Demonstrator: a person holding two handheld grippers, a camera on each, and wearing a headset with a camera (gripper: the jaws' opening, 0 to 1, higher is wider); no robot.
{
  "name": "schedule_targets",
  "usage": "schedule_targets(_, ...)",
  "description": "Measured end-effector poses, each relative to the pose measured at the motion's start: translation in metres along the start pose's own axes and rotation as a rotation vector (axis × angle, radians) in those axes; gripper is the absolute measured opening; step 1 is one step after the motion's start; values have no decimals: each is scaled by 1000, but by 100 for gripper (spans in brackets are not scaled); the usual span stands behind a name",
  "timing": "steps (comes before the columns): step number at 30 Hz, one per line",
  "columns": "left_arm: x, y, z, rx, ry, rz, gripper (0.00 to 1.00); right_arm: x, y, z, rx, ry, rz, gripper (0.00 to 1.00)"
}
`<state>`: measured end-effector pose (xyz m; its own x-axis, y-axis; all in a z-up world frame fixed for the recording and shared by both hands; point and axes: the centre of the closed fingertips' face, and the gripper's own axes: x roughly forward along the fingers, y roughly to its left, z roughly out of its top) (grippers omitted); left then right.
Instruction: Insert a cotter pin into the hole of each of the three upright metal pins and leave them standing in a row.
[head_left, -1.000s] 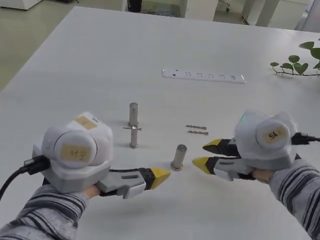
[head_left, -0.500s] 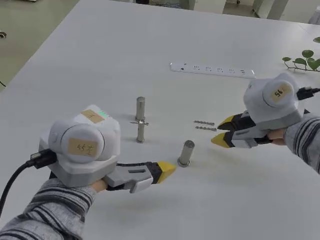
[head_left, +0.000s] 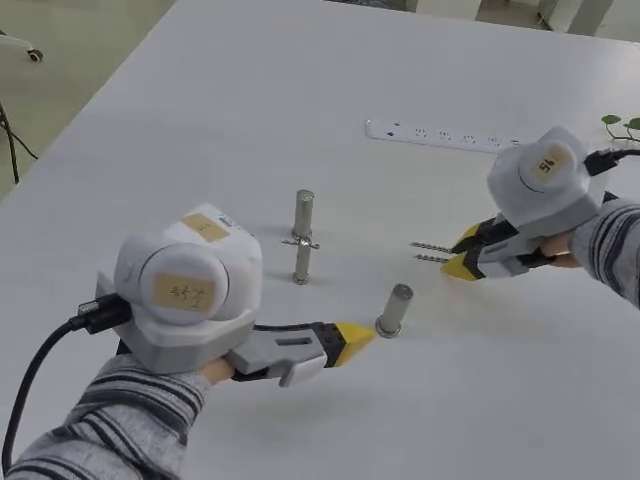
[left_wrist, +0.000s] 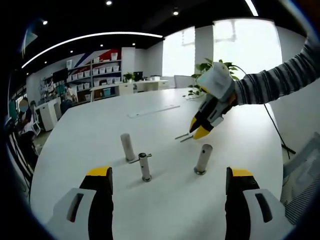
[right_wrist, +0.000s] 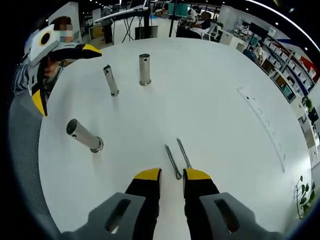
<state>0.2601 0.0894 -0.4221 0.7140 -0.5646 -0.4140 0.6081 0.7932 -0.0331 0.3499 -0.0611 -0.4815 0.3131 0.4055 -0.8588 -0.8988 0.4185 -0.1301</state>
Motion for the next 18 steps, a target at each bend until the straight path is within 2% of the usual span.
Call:
schedule_targets(9,1,-1,-1,-8,4,-6,91,5,-10,-3,-3,54,29,5)
schedule_targets(18,1,0,-2,-10,9,-6,90,9,-7,-7,-25,89,67,2)
